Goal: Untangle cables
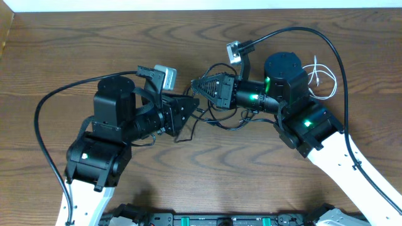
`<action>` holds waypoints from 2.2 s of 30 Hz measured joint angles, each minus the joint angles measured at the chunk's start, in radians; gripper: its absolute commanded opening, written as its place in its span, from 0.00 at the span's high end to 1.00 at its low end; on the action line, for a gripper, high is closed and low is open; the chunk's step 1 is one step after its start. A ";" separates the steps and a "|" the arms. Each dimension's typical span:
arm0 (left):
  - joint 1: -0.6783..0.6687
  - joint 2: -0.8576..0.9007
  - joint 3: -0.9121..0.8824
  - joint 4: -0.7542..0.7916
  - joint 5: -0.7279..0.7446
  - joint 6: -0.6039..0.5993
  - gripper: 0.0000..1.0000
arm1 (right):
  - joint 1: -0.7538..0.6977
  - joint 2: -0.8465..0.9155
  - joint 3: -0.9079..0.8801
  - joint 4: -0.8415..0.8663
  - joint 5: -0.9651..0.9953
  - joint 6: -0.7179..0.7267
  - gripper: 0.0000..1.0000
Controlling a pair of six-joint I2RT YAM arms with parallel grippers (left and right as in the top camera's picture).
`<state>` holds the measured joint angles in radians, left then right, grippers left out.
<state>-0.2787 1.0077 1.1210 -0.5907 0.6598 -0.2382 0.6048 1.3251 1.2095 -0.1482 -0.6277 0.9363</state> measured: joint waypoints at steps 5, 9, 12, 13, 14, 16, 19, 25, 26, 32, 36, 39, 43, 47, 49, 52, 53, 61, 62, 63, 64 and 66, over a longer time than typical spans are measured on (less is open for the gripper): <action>-0.004 -0.005 0.000 0.003 0.008 -0.002 0.93 | 0.000 0.000 0.000 -0.002 0.003 -0.008 0.84; -0.004 -0.005 0.004 0.012 -0.030 -0.017 0.93 | -0.004 0.000 0.002 -0.088 0.019 -0.113 0.47; -0.004 -0.002 0.058 -0.015 -0.106 -0.027 0.93 | -0.025 0.000 0.002 -0.251 0.056 -0.170 0.41; -0.004 0.000 0.095 -0.034 -0.138 -0.028 0.93 | -0.040 0.000 0.000 -0.293 0.066 -0.178 0.39; -0.004 0.002 0.140 -0.053 -0.172 -0.028 0.93 | -0.058 0.001 0.000 -0.342 0.076 -0.197 0.38; -0.004 0.004 0.255 -0.088 -0.254 -0.024 0.93 | -0.101 0.002 -0.002 -0.413 0.093 -0.230 0.35; -0.004 0.005 0.415 -0.123 -0.389 -0.010 0.92 | -0.157 0.002 -0.002 -0.528 0.108 -0.298 0.35; -0.004 0.068 0.713 -0.124 -0.672 0.028 0.92 | -0.188 0.003 -0.003 -0.620 0.122 -0.407 0.34; -0.004 0.089 0.761 -0.117 -0.708 0.033 0.92 | -0.188 0.003 -0.003 -0.623 0.122 -0.417 0.34; -0.004 0.267 1.079 -0.058 -0.863 0.044 0.92 | -0.187 0.003 -0.003 -0.656 0.131 -0.464 0.27; -0.004 0.370 1.257 -0.063 -0.918 0.053 0.92 | -0.179 0.003 -0.003 -0.705 0.188 -0.483 0.21; -0.004 0.396 1.310 -0.077 -0.996 0.061 0.93 | -0.166 0.003 -0.003 -0.721 0.230 -0.487 0.20; -0.004 0.398 1.312 -0.105 -1.099 0.083 0.93 | -0.154 0.003 -0.016 -0.713 0.259 -0.490 0.18; -0.004 0.414 1.302 -0.075 -1.228 0.104 0.93 | -0.151 0.003 -0.027 -0.710 0.269 -0.493 0.12; -0.004 0.428 1.300 -0.044 -1.311 0.109 0.93 | -0.151 0.004 -0.033 -0.703 0.275 -0.494 0.12; -0.004 0.443 1.295 -0.004 -1.438 0.116 0.92 | -0.151 0.010 -0.050 -0.675 0.294 -0.495 0.11; -0.004 0.444 1.294 0.008 -1.481 0.121 0.93 | -0.151 0.018 -0.059 -0.655 0.305 -0.496 0.12; 0.052 0.415 1.294 0.014 -1.676 0.138 0.92 | -0.122 0.153 -0.138 -0.474 0.343 -0.516 0.12; 0.063 0.412 1.294 0.013 -1.688 0.138 0.93 | -0.109 0.177 -0.139 -0.452 0.345 -0.519 0.12; 0.071 0.411 1.292 0.012 -1.696 0.138 0.93 | -0.095 0.201 -0.139 -0.433 0.346 -0.521 0.12; 0.077 0.410 1.288 0.012 -1.704 0.139 0.93 | -0.085 0.221 -0.139 -0.414 0.350 -0.522 0.13; 0.083 0.410 1.270 0.007 -1.715 0.139 0.92 | -0.063 0.263 -0.139 -0.380 0.365 -0.520 0.13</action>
<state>-0.1959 1.4174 2.3913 -0.5835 -1.0554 -0.0994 0.5415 1.5883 1.0702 -0.5282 -0.2623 0.4164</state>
